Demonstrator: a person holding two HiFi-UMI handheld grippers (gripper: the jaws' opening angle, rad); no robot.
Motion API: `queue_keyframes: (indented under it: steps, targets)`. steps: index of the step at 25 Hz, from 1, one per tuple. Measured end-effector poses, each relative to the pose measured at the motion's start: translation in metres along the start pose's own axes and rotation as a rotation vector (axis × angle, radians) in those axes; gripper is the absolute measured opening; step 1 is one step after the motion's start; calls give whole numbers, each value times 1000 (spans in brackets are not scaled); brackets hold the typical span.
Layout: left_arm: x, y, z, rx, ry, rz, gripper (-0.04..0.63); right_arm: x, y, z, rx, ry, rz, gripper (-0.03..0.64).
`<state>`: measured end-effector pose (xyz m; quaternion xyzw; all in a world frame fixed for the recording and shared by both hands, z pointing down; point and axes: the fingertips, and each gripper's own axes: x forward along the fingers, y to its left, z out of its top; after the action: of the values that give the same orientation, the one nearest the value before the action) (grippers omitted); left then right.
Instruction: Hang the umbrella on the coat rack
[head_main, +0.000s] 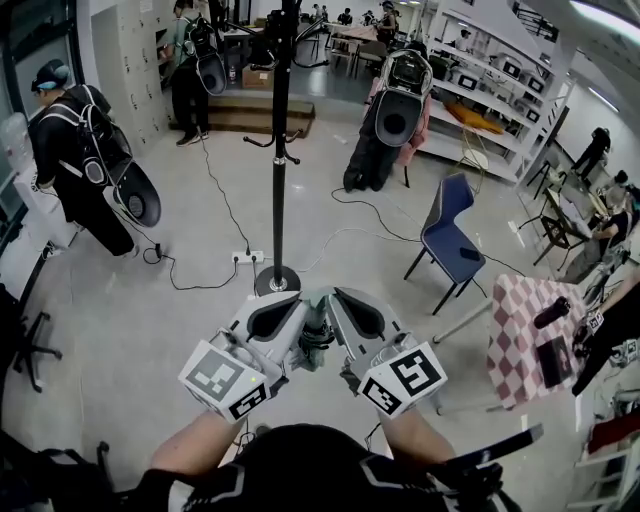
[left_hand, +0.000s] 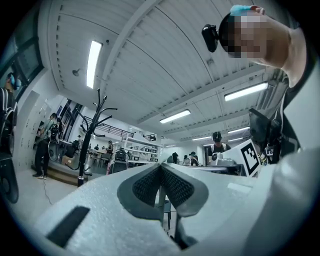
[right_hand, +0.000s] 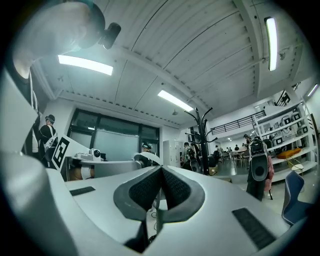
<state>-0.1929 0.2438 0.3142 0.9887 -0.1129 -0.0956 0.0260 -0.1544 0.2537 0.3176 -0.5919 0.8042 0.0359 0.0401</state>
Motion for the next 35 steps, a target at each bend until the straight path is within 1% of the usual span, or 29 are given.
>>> queue_keyframes:
  steps: [2,7,12,21,27,30,35]
  targets:
    - [-1,3,0,0,6,-9,9,2,1,-1,3,2,-11,8]
    - [-16,13,3,-39,-2,-17,9,8,15,-1,11,1,-25,8]
    - [-27,19,6,-36,-10,-42,9,18,25,-3,-2,9,-53,8]
    - [-44,45,9,-29,-19,-80,9,43,39,-5,-29,1,-109,8]
    - [-39,56,12,-22,-25,-75,9,55,33,-3,-35,-12,-113,8]
    - [-36,69,17,-9,-24,-60,9,68,30,-1,-27,-27,-98,8]
    - [-16,79,17,-1,-27,-38,9,79,9,1,-22,-42,-79,8]
